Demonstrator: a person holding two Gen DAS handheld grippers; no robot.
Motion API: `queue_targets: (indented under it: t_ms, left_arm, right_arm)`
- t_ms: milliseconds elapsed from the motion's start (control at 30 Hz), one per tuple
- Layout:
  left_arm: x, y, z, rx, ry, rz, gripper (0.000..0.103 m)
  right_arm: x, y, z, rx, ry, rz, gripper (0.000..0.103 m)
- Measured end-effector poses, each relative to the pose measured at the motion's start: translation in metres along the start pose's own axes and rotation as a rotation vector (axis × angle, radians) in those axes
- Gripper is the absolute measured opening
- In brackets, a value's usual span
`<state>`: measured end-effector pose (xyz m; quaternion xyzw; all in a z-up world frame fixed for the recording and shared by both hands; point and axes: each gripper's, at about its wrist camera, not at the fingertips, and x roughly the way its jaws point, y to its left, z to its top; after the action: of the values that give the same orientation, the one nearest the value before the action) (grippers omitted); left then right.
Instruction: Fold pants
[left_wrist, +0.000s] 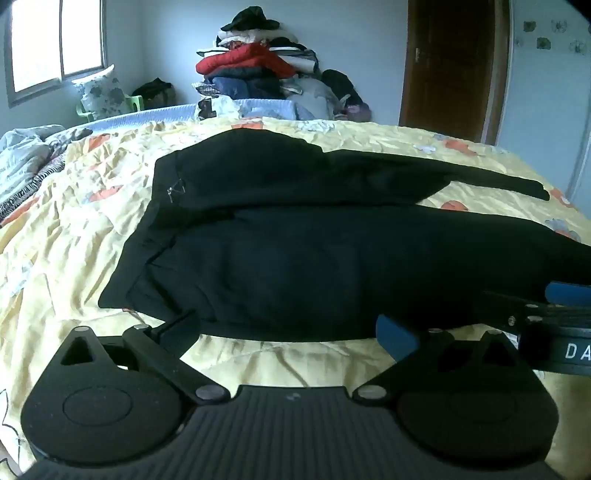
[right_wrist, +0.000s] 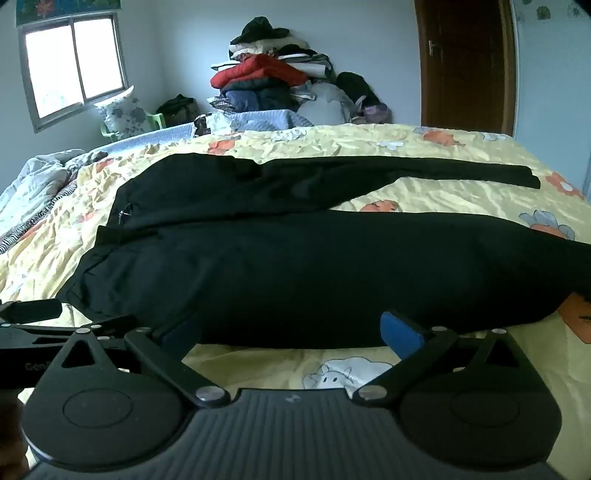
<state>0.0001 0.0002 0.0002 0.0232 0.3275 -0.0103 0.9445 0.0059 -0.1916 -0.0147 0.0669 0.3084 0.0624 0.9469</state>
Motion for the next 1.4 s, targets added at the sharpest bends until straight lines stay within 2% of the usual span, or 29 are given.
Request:
queue_targets:
  t_ms: [233,400,567,767,933,1400]
  left_arm:
    - [-0.001,-0.011,-0.003,0.012,-0.013,0.028,0.102]
    - [0.005,0.001,-0.004,-0.022,-0.007,0.011,0.102]
    - [0.010,0.004,-0.007,-0.021,-0.010,0.027,0.102]
    - [0.023,0.009,-0.012,-0.061,0.069,-0.017,0.102]
    - [0.028,0.006,-0.015,-0.036,0.076,0.013,0.102]
    - [0.037,0.003,-0.021,-0.004,0.122,0.036,0.102]
  right_arm:
    - [0.001,0.000,-0.002,-0.001,0.006,0.004,0.103]
    - [0.002,-0.001,-0.002,0.001,0.014,0.006,0.103]
    - [0.004,-0.002,-0.004,0.008,0.023,0.009,0.103]
    - [0.008,-0.005,-0.006,0.022,0.048,0.022,0.103]
    - [0.009,-0.005,-0.007,0.020,0.054,0.024,0.103]
    - [0.014,-0.004,-0.010,0.026,0.081,0.040,0.103]
